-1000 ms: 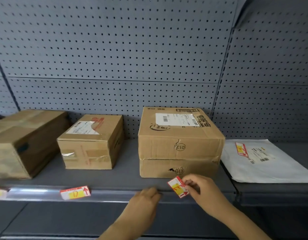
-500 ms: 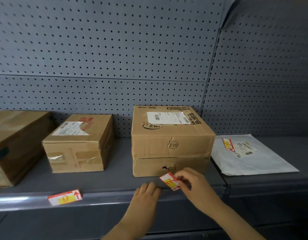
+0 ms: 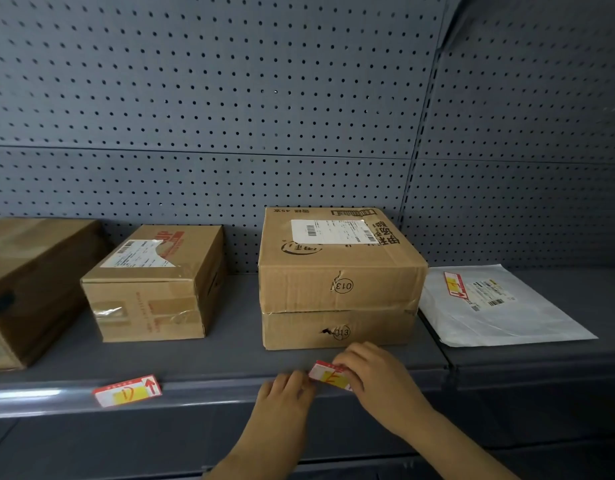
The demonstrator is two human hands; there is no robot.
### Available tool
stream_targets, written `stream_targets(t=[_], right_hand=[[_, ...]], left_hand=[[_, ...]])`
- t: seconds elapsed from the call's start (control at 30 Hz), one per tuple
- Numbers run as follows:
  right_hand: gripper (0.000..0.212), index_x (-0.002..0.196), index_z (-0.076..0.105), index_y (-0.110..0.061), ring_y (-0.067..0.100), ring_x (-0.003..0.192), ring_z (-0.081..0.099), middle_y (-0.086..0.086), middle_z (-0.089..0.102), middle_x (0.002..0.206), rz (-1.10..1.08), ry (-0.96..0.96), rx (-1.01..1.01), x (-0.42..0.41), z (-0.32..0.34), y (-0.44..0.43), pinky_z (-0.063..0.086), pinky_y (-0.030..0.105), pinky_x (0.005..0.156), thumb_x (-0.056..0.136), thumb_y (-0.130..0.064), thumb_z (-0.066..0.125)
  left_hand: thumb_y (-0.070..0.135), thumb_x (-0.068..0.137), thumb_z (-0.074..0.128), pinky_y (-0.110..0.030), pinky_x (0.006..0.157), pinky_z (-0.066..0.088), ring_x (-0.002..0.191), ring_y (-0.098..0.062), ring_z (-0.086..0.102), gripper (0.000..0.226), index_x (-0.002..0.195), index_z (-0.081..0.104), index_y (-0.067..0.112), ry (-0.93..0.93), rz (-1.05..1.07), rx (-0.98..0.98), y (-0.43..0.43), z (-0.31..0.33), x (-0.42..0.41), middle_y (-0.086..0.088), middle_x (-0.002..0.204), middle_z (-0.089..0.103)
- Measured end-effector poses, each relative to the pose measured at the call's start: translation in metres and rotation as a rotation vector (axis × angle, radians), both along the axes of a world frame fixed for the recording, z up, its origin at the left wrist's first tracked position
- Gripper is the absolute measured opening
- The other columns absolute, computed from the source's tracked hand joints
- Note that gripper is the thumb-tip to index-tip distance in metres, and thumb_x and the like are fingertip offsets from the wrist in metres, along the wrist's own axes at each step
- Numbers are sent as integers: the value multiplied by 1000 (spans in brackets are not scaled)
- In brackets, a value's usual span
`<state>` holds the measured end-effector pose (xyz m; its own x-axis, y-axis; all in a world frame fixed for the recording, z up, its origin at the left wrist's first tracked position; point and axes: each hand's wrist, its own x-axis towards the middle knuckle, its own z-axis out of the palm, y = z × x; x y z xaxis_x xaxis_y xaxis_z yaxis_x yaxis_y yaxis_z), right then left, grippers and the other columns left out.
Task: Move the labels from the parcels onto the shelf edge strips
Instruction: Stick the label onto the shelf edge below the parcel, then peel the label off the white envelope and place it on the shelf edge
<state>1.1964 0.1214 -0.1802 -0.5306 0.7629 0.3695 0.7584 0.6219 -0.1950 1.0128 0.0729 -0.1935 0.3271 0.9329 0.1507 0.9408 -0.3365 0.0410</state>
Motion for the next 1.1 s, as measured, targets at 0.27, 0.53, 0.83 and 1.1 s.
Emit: stream_targets(t=[0.27, 0.53, 0.83, 1.1], right_hand=[[31, 120, 58, -26, 10, 97, 51, -9, 58, 110, 17, 21, 28, 1, 0, 0, 42, 22, 78, 91, -17, 55], [19, 106, 61, -31, -3, 97, 48, -17, 55, 106, -164, 180, -20, 39, 15, -3, 43, 16, 84, 91, -20, 56], [28, 84, 65, -26, 3, 85, 59, -10, 63, 86, -493, 475, -77, 115, 24, 2, 49, 12, 73, 80, 2, 64], [20, 106, 62, -16, 16, 99, 55, 4, 60, 104, -679, 321, -133, 197, 28, 80, 48, 25, 88, 87, -9, 59]], left_hand=[[19, 37, 86, -19, 49, 46, 55, -7, 59, 43, 74, 67, 29, -200, -123, 186, 4, 0, -12, 9, 70, 63], [27, 52, 65, -15, 48, 38, 53, -6, 56, 16, 65, 56, 29, -232, -233, 286, 36, 11, 8, 10, 67, 58], [29, 65, 44, -24, 47, 36, 56, -15, 52, 13, 69, 56, 24, -298, -444, 345, 62, 31, 102, 3, 68, 53], [34, 69, 41, -10, 48, 40, 57, -1, 51, 20, 71, 61, 33, -289, -535, 261, 109, 33, 182, 13, 74, 58]])
